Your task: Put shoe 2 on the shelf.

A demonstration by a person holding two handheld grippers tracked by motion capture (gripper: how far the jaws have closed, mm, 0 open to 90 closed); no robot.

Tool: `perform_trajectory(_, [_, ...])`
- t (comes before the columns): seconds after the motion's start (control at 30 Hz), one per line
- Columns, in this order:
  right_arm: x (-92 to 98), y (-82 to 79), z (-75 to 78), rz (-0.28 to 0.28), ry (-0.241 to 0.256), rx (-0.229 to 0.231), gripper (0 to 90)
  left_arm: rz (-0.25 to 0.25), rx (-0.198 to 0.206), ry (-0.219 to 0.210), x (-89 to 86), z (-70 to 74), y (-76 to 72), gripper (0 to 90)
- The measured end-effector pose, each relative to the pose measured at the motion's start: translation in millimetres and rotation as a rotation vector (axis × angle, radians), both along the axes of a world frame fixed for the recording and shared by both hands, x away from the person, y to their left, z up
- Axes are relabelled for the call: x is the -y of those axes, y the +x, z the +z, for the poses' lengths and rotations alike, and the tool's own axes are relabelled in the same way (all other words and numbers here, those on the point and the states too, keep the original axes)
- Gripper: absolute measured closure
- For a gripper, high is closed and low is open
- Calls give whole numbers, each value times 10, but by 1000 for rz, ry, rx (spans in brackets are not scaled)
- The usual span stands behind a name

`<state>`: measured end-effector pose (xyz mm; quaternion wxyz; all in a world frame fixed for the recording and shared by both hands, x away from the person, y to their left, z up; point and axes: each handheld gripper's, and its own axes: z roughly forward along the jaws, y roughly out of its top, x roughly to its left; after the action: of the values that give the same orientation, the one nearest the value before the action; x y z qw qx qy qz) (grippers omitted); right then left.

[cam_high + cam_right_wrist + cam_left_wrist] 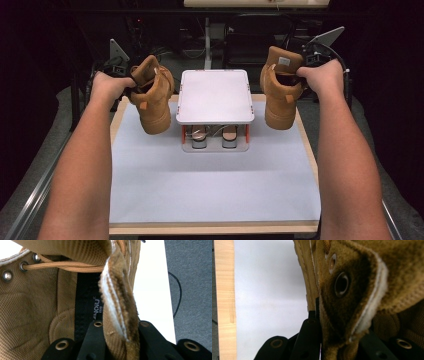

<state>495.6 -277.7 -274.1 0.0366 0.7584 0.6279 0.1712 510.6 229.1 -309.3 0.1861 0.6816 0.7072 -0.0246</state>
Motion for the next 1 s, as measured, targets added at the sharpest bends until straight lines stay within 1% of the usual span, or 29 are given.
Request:
perform_trajectory(0.03, [-7,14,-1,-1,1,2,848,-1,-5,7,16,13,12,859])
perform_trajectory(0.1, [-34,44,4,0,-8,-2,848,-6,-1,22,32,50,33,859])
perform_trajectory(0.2, [-81,82,20,1,-17,-2,848,1,-1,23,13,114,54,859])
perform_trajectory(0.23, [-94,94,29,2,-15,-2,847,8,1,19,8,138,55,859])
perform_trajectory(0.3, [-125,117,49,3,-10,-4,848,15,11,27,5,181,58,858])
perform_trajectory(0.37, [-159,137,66,6,-10,8,848,24,19,30,11,214,69,858])
perform_trajectory(0.5, [-254,185,124,17,-18,9,847,20,22,29,50,277,91,858])
perform_trajectory(0.6, [-303,204,152,18,-15,14,847,7,23,34,85,315,101,858])
perform_trajectory(0.63, [-362,217,185,25,-15,20,847,4,24,33,138,349,109,858])
perform_trajectory(0.67, [-380,219,190,31,-16,27,847,-6,28,39,161,357,114,858])
perform_trajectory(0.7, [-407,224,200,31,-11,28,847,-11,26,34,185,378,116,858])
perform_trajectory(0.73, [-432,227,206,34,-12,30,847,-18,30,39,212,385,120,858])
perform_trajectory(0.87, [-529,233,227,51,-13,30,846,-34,36,37,333,460,129,858])
perform_trajectory(0.9, [-552,231,219,56,-18,40,846,-36,39,39,366,466,131,858])
perform_trajectory(0.93, [-575,230,227,60,-14,33,846,-35,45,38,399,473,133,857])
perform_trajectory(0.97, [-591,231,215,62,-14,44,846,-38,41,33,425,479,137,857])
perform_trajectory(1.0, [-591,231,215,62,-14,44,846,-38,41,33,425,479,137,857])
